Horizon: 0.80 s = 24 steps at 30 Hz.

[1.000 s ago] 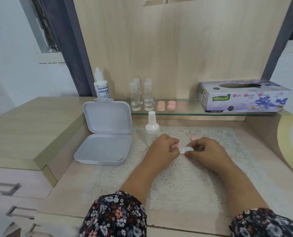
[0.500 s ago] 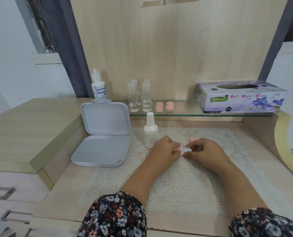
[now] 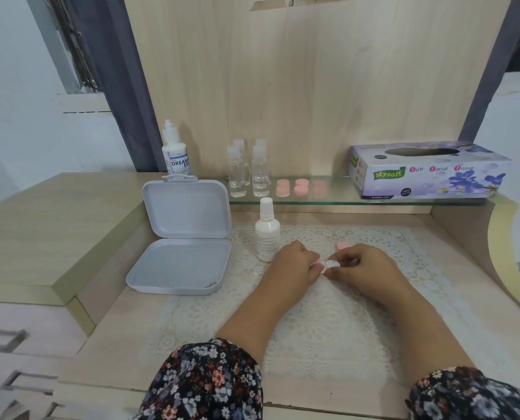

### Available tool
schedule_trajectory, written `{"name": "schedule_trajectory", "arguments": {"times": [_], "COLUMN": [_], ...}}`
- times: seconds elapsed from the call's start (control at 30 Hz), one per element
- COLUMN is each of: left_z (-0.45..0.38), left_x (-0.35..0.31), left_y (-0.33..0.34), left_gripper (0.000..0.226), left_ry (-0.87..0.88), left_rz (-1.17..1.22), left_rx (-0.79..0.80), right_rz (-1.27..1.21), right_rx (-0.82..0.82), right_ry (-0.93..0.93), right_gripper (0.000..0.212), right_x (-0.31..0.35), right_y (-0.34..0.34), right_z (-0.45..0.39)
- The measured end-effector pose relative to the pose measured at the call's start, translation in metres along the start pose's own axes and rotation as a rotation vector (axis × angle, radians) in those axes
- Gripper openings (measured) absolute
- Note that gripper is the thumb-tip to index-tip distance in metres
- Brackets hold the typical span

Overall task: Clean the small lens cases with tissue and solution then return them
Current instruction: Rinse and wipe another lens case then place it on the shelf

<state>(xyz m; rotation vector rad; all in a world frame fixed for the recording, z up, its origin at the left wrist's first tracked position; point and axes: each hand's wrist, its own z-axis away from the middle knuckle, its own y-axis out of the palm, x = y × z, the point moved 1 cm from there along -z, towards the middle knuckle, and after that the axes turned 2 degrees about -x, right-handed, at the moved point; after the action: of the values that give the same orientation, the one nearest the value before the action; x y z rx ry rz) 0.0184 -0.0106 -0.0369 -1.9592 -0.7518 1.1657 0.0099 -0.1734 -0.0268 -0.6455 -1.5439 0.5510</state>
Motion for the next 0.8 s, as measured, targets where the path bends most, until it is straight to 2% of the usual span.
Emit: {"name": "schedule_trajectory", "arguments": {"times": [0.33,0.67,0.8], "left_z": [-0.0015,-0.0037,-0.0025], "left_x": [0.0014,0.004,0.0001], "left_y": [0.0018,0.0017,0.0026], "left_gripper": [0.035,0.03,0.032], "left_ry": [-0.005,0.021,0.017], "left_rz": [-0.029,-0.031,-0.077], "left_rx": [0.015,0.062,0.014], "right_rz": [-0.001,-0.014,-0.009], "right_rx": [-0.002,-0.003,-0.004], "right_ry": [0.012,0.001,-0.003], "right_gripper": [0.022,0.016,0.02], "right_x": [-0.0004,0.0018,0.0022], "right_y": [0.0009,0.0001,0.0001], "right_z": [-0.0016,0.0001,-0.0003]}}
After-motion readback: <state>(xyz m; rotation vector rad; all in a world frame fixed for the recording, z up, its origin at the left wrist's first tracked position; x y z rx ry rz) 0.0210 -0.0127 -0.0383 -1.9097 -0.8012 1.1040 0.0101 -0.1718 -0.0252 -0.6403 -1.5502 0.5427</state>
